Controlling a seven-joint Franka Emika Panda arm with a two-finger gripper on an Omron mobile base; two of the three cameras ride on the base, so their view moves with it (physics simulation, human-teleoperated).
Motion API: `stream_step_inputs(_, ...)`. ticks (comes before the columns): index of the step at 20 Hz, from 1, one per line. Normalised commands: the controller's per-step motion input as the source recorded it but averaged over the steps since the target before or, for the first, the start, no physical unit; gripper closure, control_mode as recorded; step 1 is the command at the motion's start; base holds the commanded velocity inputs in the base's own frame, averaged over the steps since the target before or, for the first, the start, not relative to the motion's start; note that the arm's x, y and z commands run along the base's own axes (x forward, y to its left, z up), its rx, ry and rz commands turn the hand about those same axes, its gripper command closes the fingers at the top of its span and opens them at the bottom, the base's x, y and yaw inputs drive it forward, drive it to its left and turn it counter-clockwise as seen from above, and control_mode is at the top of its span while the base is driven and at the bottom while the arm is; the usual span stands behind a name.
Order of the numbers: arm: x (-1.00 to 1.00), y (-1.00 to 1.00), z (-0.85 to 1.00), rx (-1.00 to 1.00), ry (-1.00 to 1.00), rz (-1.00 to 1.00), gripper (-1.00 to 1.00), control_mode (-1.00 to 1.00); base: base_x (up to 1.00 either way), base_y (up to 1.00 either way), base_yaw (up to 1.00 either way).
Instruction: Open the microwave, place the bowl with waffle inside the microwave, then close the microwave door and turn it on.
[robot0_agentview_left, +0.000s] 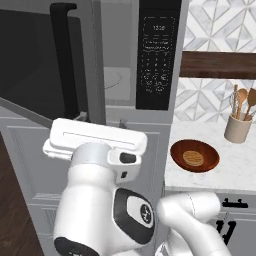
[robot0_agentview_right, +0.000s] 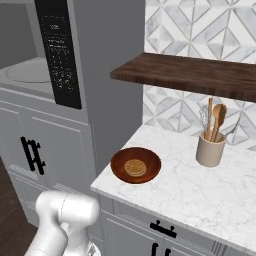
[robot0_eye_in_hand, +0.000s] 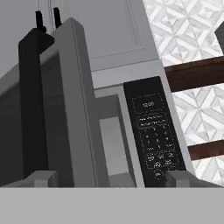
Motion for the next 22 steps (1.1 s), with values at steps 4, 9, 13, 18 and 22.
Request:
stream_step_inputs(4,-0.2,-0.71,0.1,0.39,0.0,0.12,-1.0,-1.0,0.0,0.0,0.0)
stream_step_inputs(9,0.0,-0.82,-0.36,0.4,0.1,0.18,-1.0,-1.0,0.0,0.0,0.0)
stream_step_inputs(13,0.0,-1.0,-0.37,0.34,0.03,0.23,-1.0,-1.0,0.0,0.0,0.0)
stream_step_inputs(18,0.14,-0.75,-0.05,0.46,0.06,0.33,-1.0,-1.0,0.0,0.0,0.0)
stream_step_inputs(22,0.41,-0.35,0.0,0.48,0.16,0.35,-1.0,-1.0,0.0,0.0,0.0)
